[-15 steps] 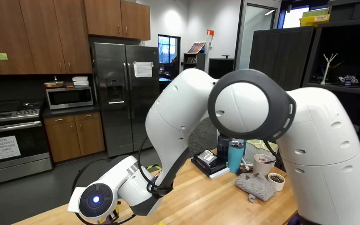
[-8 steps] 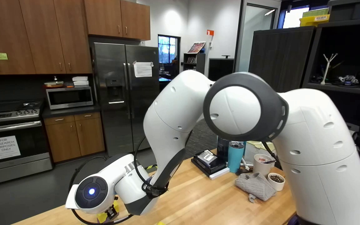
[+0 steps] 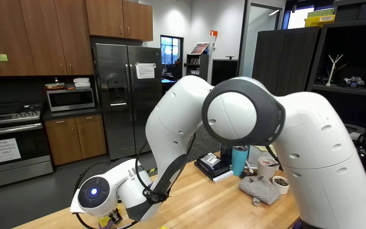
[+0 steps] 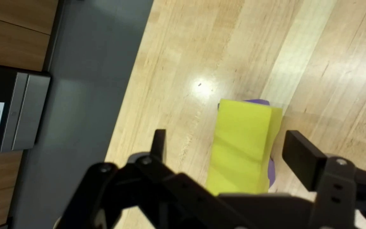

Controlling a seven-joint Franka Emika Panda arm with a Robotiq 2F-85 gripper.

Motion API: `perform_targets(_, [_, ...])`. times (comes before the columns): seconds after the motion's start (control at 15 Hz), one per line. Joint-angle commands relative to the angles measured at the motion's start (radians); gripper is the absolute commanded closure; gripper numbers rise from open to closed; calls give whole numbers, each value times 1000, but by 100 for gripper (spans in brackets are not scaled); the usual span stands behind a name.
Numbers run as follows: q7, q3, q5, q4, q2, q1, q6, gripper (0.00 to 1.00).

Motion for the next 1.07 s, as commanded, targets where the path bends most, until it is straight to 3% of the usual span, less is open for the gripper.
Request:
perform_targets(0.0, [-62, -9, 43, 9, -1, -5, 16, 41])
perform_targets(0.47, [-76, -13, 47, 13, 3, -3, 24, 96])
perform_targets(0.53, [-75, -13, 47, 13, 3, -4, 25, 99])
perform_targets(0.93, [-76, -16, 47, 9, -2, -6, 33, 97])
perform_targets(1.0, [-80, -15, 49, 9, -2, -7, 38, 71])
